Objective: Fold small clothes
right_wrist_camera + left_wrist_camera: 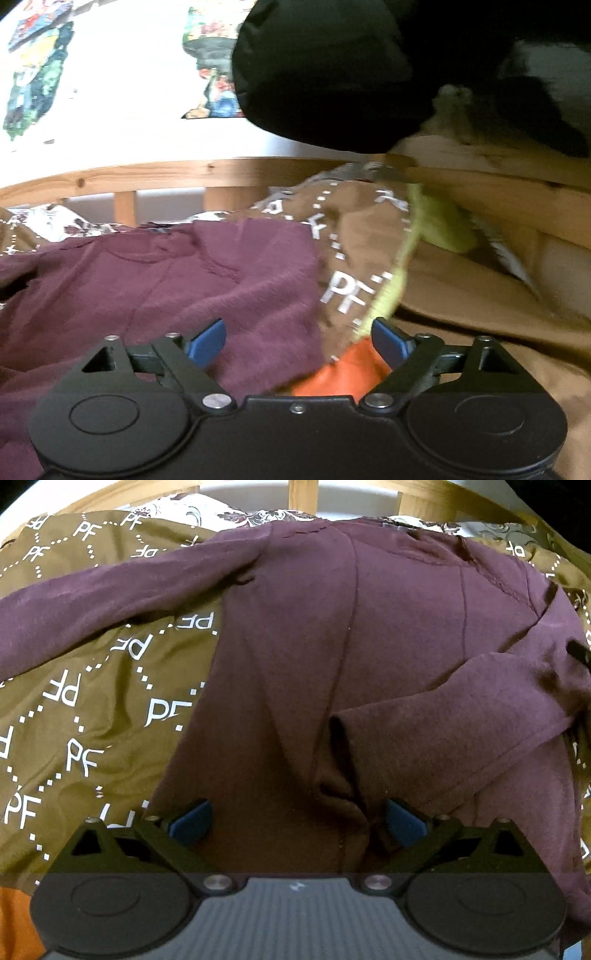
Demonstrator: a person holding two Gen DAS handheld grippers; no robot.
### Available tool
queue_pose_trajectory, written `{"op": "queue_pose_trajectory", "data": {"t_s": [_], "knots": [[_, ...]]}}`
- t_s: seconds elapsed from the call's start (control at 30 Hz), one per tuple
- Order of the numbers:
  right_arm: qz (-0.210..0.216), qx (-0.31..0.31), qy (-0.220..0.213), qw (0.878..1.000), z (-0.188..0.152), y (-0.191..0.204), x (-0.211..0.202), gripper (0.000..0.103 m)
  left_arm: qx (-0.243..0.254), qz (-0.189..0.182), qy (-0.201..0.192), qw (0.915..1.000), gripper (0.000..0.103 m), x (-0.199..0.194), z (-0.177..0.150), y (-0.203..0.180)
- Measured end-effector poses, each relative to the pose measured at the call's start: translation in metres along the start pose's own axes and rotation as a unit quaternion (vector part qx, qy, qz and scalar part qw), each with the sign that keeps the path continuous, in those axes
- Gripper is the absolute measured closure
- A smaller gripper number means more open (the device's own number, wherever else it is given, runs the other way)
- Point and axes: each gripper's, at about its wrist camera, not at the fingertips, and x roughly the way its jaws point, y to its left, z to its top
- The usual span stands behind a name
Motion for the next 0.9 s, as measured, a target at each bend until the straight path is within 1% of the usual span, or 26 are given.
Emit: {"op": "queue_pose_trajectory", "data": {"t_s": [0.03,0.07,0.1,0.13,0.17,0.2,0.27,0.3,0.33,0.37,0.43,0.5,0.57,0.6,0.63,0.67,0.7,0.73,0.77,0.8,0.83,0.9], "knots": [[0.005,0.004,0.002,1.000,0.003,-0.001,0.007,0.023,0.001,0.002,0.001,1.0000,0.001,0.001,0.000,-0.001],[0.007,0.009,0.007,1.000,0.007,-0.003,0.014,0.029,0.003,0.003,0.000,1.0000,0.001,0.001,-0.001,-0.002],[0.009,0.016,0.012,1.000,0.009,-0.006,0.020,0.040,0.005,0.005,0.000,1.0000,0.001,0.001,-0.001,-0.003],[0.015,0.024,0.019,0.999,0.011,-0.009,0.025,0.046,0.008,0.006,0.000,0.9999,0.001,0.001,-0.001,-0.003],[0.022,0.030,0.024,0.999,0.012,-0.011,0.029,0.058,0.009,0.007,0.000,0.9999,0.001,-0.001,-0.002,-0.005],[0.032,0.037,0.025,0.998,0.012,-0.013,0.030,0.074,0.011,0.008,-0.001,0.9999,0.001,-0.001,-0.002,-0.005],[0.041,0.059,0.016,0.997,0.014,-0.020,0.027,0.086,0.013,0.005,-0.003,0.9999,0.001,-0.001,-0.001,-0.007],[0.044,0.073,0.007,0.996,0.016,-0.024,0.025,0.090,0.015,0.004,-0.004,0.9999,0.001,0.000,-0.001,-0.007],[0.042,0.086,-0.008,0.995,0.019,-0.029,0.022,0.091,0.019,0.003,-0.005,0.9998,0.001,0.000,-0.002,-0.008],[0.037,0.089,-0.017,0.995,0.022,-0.032,0.020,0.096,0.022,0.003,-0.006,0.9997,0.001,0.000,-0.002,-0.009],[0.031,0.080,-0.025,0.996,0.025,-0.035,0.018,0.096,0.025,0.006,-0.006,0.9996,0.001,0.001,-0.002,-0.010],[0.030,0.080,-0.016,0.996,0.021,-0.036,0.021,0.096,0.028,0.009,-0.005,0.9995,0.001,0.002,-0.002,-0.011],[0.027,0.088,0.005,0.996,0.017,-0.037,0.028,0.095,0.032,0.010,-0.007,0.9994,0.001,0.002,-0.003,-0.012],[0.026,0.103,0.018,0.994,0.015,-0.041,0.031,0.090,0.034,0.009,-0.008,0.9994,0.001,0.002,-0.003,-0.012],[0.027,0.121,0.022,0.992,0.014,-0.045,0.031,0.086,0.035,0.007,-0.007,0.9994,0.001,0.001,-0.003,-0.011],[0.028,0.136,0.020,0.990,0.013,-0.048,0.028,0.079,0.034,0.004,-0.005,0.9994,0.001,0.001,-0.003,-0.011],[0.027,0.148,0.019,0.988,0.013,-0.051,0.024,0.067,0.033,0.000,-0.003,0.9995,0.001,-0.001,-0.001,-0.009],[0.024,0.155,0.017,0.988,0.013,-0.053,0.019,0.061,0.031,-0.006,-0.001,0.9995,0.001,-0.003,0.001,-0.008],[0.019,0.155,0.012,0.988,0.011,-0.053,0.014,0.050,0.029,-0.010,0.001,0.9995,0.001,-0.004,0.002,-0.006],[0.014,0.152,0.010,0.988,0.009,-0.052,0.008,0.042,0.028,-0.014,0.002,0.9995,0.001,-0.006,0.003,-0.005],[0.008,0.145,0.010,0.989,0.007,-0.050,0.003,0.039,0.026,-0.018,0.003,0.9995,0.001,-0.008,0.004,-0.003],[-0.019,0.108,0.021,0.994,0.003,-0.042,-0.005,0.024,0.023,-0.024,0.004,0.9994,0.001,-0.011,0.007,-0.001]]}}
